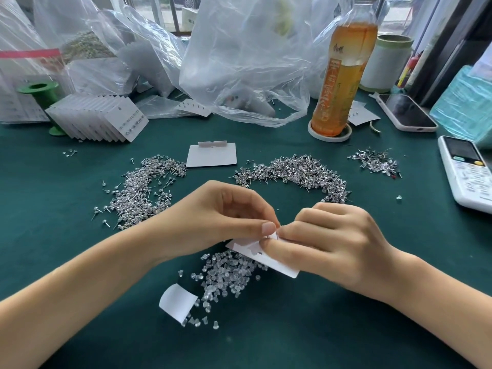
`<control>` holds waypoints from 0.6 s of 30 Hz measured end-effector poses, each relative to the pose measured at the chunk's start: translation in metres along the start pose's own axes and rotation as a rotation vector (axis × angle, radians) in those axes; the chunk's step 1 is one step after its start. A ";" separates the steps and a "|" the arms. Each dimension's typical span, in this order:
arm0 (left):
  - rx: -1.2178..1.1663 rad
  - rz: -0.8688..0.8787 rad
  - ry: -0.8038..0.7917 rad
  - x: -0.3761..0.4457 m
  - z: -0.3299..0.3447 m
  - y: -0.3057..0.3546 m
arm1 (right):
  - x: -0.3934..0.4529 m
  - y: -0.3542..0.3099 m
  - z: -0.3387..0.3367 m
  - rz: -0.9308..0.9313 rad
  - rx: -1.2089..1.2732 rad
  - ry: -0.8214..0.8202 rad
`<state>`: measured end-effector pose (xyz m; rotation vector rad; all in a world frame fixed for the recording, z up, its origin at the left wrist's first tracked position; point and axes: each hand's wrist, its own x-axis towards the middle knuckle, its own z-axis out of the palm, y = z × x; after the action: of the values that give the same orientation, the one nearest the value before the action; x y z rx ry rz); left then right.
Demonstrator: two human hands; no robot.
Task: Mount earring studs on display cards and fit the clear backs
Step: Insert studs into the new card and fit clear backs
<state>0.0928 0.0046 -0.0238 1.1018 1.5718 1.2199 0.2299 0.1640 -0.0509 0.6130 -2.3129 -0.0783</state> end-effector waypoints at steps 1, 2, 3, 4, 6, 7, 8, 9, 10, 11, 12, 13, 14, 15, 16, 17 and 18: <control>0.003 0.001 -0.008 0.000 0.001 0.000 | 0.000 -0.001 0.000 -0.004 -0.006 0.003; 0.006 0.002 -0.013 0.001 0.002 -0.001 | 0.000 -0.001 0.001 -0.007 -0.011 0.004; 0.010 0.003 -0.015 0.001 0.003 -0.002 | 0.000 -0.001 0.001 -0.010 -0.014 0.004; 0.013 0.006 -0.016 0.001 0.003 -0.002 | -0.001 -0.002 0.001 -0.010 -0.015 0.003; 0.008 0.013 -0.020 0.002 0.003 -0.002 | -0.001 -0.002 0.001 -0.007 -0.014 0.005; -0.001 0.019 -0.023 0.002 0.003 -0.002 | -0.001 -0.001 0.001 -0.005 -0.012 0.006; -0.012 0.027 -0.024 0.001 0.002 -0.001 | -0.001 -0.001 0.001 -0.003 -0.008 0.007; -0.021 0.033 -0.023 0.001 0.002 -0.001 | -0.001 0.000 0.001 0.000 -0.003 0.006; -0.025 0.036 -0.023 0.001 0.002 0.000 | -0.001 0.000 0.001 0.002 0.000 0.006; -0.025 0.037 -0.025 0.001 0.002 0.000 | -0.002 0.001 0.001 0.003 0.002 0.006; -0.022 0.036 -0.027 0.001 0.002 0.000 | -0.002 0.001 0.001 0.003 0.000 0.008; -0.019 0.034 -0.026 0.001 0.002 -0.001 | -0.002 0.001 0.001 0.000 -0.003 0.010; -0.015 0.033 -0.022 0.001 0.003 -0.001 | -0.002 0.000 0.000 -0.003 -0.007 0.012; -0.013 0.031 -0.019 0.001 0.003 -0.001 | -0.001 0.000 0.000 -0.007 -0.009 0.013; -0.011 0.029 -0.016 0.002 0.004 -0.002 | -0.001 0.000 0.000 -0.010 -0.011 0.015; -0.011 0.027 -0.015 0.002 0.004 -0.002 | -0.001 -0.001 0.000 -0.012 -0.011 0.016; -0.010 0.025 -0.015 0.002 0.004 -0.003 | -0.001 -0.001 0.000 -0.013 -0.008 0.018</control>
<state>0.0957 0.0070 -0.0275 1.1246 1.5435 1.2315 0.2309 0.1640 -0.0521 0.6223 -2.2906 -0.0884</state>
